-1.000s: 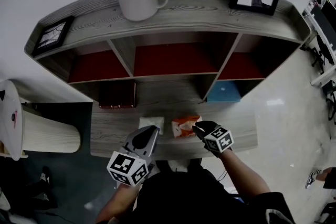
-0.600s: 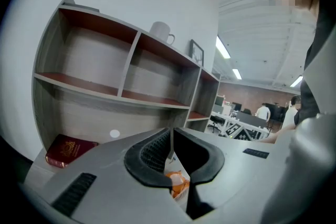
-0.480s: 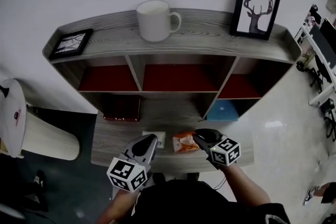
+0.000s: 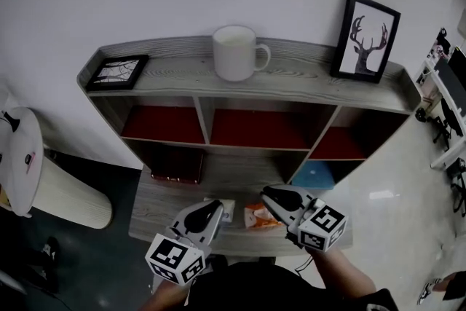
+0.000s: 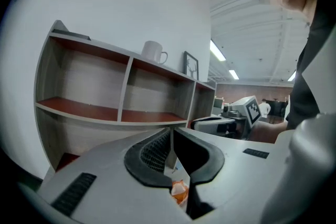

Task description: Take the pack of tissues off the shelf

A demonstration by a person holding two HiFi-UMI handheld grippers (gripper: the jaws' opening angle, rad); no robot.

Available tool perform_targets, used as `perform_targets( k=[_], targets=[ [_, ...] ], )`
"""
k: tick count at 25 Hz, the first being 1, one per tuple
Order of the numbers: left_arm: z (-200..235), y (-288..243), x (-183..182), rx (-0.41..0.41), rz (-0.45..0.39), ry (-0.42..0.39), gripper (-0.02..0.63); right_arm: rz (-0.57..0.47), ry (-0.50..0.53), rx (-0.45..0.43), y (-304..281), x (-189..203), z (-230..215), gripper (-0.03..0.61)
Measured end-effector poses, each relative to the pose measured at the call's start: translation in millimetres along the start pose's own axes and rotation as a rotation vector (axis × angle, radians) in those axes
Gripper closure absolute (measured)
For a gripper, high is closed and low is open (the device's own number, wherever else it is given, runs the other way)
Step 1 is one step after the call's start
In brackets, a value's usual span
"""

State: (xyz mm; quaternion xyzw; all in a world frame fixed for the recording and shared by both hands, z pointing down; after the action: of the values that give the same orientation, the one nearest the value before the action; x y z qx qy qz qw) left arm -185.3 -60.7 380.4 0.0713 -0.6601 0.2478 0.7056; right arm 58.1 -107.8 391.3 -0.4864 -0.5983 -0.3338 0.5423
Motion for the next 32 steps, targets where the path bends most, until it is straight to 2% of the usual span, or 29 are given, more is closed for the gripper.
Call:
perform_targets(
  k=[5, 14, 17, 23, 32],
  targets=[
    [-0.1, 10.0, -12.0, -0.015, -0.048, -0.016, 0.584, -0.054, 0.023, -0.032, 1.2, -20.9, 16.8, 0.543],
    [-2.5, 12.1, -23.3, -0.039, -0.122, -0.017, 0.584, -0.189, 0.101, -0.021, 9.8, -39.6, 38.2, 0.552],
    [-3.9, 12.1, -24.8, -0.032, -0.125, -0.013, 0.584, -0.176, 0.166, -0.03, 7.9, -38.1, 45.3, 0.552],
    [-5.2, 9.1, -30.6, -0.02, -0.155, -0.014, 0.584, -0.178, 0.218, -0.023, 3.4, -36.2, 52.2, 0.557],
    [-4.2, 4.7, -31.4, -0.028, -0.147, -0.037, 0.584, -0.16, 0.215, -0.02, 0.7, -34.5, 48.3, 0.561]
  ],
)
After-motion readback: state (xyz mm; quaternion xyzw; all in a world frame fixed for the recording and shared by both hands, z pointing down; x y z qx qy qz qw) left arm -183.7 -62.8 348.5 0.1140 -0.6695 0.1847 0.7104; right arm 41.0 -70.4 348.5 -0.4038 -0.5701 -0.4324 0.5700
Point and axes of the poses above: the fingertips, and each gripper's own axes: y backward along the fingers, z to its left, x out of its underside, the point moved 10 cm from there along y, backward along the fingers, and after that the axes turned 15 degrees about -x, right-handed, at the moved point
